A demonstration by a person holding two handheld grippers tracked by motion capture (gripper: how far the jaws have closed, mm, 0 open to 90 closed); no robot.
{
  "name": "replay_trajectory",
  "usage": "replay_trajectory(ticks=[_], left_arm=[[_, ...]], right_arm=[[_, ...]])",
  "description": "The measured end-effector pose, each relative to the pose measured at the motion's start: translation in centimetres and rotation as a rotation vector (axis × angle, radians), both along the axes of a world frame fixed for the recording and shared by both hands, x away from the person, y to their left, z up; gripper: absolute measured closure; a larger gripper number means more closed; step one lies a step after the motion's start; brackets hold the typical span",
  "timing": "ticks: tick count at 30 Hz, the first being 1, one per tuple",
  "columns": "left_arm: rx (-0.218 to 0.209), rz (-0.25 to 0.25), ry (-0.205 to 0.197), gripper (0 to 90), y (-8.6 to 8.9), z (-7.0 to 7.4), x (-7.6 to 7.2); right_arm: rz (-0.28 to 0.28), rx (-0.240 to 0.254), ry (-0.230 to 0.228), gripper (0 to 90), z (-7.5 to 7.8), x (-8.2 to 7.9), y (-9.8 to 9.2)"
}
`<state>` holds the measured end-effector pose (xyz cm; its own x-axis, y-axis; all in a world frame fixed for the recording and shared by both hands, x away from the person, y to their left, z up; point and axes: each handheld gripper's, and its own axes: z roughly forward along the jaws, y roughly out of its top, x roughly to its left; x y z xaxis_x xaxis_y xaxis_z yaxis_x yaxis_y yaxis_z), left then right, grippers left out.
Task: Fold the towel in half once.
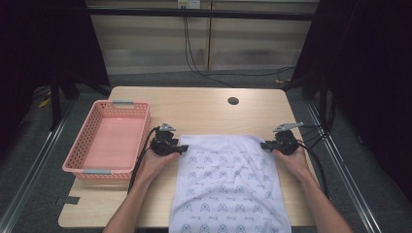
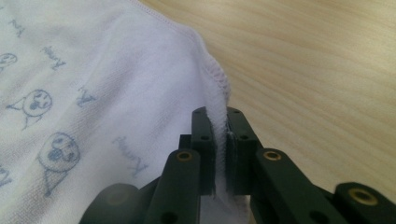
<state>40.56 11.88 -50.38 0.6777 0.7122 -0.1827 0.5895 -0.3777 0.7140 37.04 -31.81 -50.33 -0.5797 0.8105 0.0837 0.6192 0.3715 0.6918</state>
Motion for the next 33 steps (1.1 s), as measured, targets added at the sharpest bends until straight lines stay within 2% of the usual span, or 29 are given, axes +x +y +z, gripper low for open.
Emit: replay_trajectory(ticks=[2,3,7,9,10,11,13,14,15,17,19,21,23,25,26,30,33], left_arm=[[-0.01,-0.008,-0.009,43.2,-0.2,0.0,0.3],[0.012,-0.014,-0.02,43.8,-0.3,0.0,0.5],[0.037,-0.034,-0.041,45.1,-0.9,-0.2,1.1],[0.012,-0.021,-0.052,45.0,-1.1,-0.4,1.2],[0.023,-0.033,-0.061,45.0,-1.2,-0.5,1.2],[0.03,-0.035,-0.068,46.9,-1.5,-0.5,1.1],[0.017,-0.054,-0.054,50.9,-1.6,-0.4,1.1],[0.039,-0.068,-0.063,53.8,-1.8,-0.3,1.0],[0.034,-0.083,-0.057,60.3,-1.9,-0.3,1.0],[0.02,-0.095,-0.041,76.9,-1.9,-0.3,0.9],[-0.006,-0.11,-0.023,83.9,-1.7,-0.2,1.0],[-0.032,-0.104,-0.017,85.5,-1.6,0.0,0.9],[-0.079,-0.113,-0.008,86.0,-1.1,0.6,0.9],[-0.129,-0.108,-0.011,86.2,-0.7,1.4,0.7],[-0.14,-0.116,-0.018,86.3,-0.6,1.9,0.6],[-0.173,-0.124,-0.052,86.4,-0.1,3.9,0.1],[-0.202,-0.134,-0.095,86.4,0.4,6.3,-0.3]], right_arm=[[-0.004,-0.002,0.0,84.6,0.0,0.0,0.0],[-0.005,-0.003,0.001,84.7,0.0,0.0,0.0],[-0.007,0.0,0.004,84.4,0.0,-0.1,0.0],[-0.007,-0.002,0.003,84.1,0.0,-0.1,0.0],[-0.009,0.001,0.005,83.8,0.0,-0.1,0.0],[-0.009,0.005,0.003,83.8,0.0,-0.1,0.0],[-0.004,0.005,0.003,84.0,0.0,-0.1,0.0],[-0.004,0.012,0.006,84.1,0.0,-0.1,0.0],[-0.004,0.012,0.009,84.2,0.0,-0.1,0.0],[0.005,0.009,0.009,84.3,0.0,-0.2,0.1],[0.01,0.006,0.009,84.3,0.1,-0.3,0.2],[0.012,0.024,0.005,84.4,0.2,-0.3,0.1],[0.005,0.036,-0.011,84.7,0.8,-0.4,-0.3],[-0.01,0.082,-0.04,84.9,1.8,-0.6,-1.0],[-0.018,0.116,-0.057,85.0,2.4,-0.7,-1.4],[-0.03,0.192,-0.1,85.0,4.2,-1.0,-2.3],[-0.025,0.232,-0.126,85.0,5.6,-1.1,-2.5]])
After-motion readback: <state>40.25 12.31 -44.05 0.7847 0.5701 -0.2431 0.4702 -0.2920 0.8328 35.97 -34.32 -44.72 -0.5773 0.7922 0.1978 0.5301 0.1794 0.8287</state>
